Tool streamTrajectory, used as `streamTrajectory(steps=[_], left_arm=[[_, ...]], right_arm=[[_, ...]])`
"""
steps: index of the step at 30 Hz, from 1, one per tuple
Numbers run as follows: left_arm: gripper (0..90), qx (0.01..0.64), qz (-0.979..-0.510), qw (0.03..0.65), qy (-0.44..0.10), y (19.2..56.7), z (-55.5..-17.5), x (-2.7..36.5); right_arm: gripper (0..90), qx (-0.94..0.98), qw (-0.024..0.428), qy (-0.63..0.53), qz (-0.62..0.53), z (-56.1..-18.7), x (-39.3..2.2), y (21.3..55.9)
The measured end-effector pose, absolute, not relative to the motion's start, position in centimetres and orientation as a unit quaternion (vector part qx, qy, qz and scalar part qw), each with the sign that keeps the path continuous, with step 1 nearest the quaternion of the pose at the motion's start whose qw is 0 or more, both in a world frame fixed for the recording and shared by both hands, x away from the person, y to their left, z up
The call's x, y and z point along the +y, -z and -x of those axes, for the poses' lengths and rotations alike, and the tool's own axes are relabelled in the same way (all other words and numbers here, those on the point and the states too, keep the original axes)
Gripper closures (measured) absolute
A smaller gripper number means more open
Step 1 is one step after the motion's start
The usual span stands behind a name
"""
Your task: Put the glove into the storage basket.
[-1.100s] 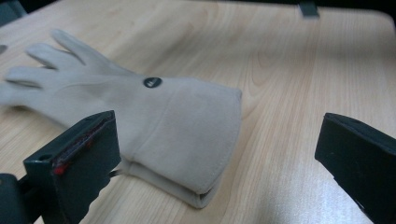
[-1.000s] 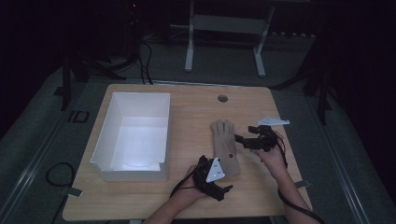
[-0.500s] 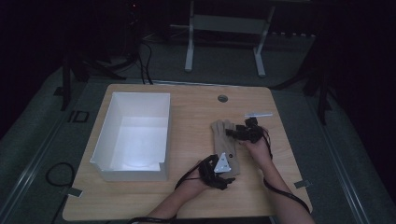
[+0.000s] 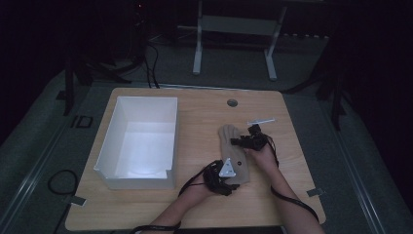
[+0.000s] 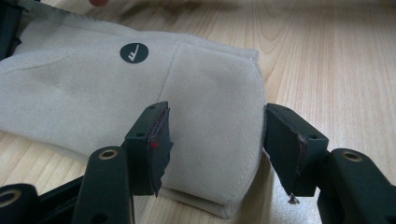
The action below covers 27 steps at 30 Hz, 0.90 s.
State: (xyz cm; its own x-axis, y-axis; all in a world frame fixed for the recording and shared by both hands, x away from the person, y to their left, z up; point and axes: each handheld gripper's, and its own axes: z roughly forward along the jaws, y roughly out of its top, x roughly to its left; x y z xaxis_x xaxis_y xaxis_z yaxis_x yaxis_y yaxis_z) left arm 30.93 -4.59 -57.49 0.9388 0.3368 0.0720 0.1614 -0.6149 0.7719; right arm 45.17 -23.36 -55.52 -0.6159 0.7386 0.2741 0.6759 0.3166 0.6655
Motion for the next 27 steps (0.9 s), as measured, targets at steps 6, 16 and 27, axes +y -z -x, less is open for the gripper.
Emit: streamTrajectory(steps=[6,16,27], left_arm=[[59.5,0.141,-0.894,0.401,-0.141,57.4,-30.9,-4.7],[79.8,0.174,-0.894,0.397,-0.117,56.7,-31.8,-4.5],[80.1,0.165,-0.897,0.39,-0.129,54.9,-31.5,-4.4]], right_arm=[[67.4,0.817,0.072,-0.379,-0.429,-44.7,-22.7,55.1],[71.7,0.809,0.077,-0.388,-0.434,-44.5,-22.3,54.4],[80.8,0.808,0.066,-0.402,-0.427,-44.3,-22.4,52.4]])
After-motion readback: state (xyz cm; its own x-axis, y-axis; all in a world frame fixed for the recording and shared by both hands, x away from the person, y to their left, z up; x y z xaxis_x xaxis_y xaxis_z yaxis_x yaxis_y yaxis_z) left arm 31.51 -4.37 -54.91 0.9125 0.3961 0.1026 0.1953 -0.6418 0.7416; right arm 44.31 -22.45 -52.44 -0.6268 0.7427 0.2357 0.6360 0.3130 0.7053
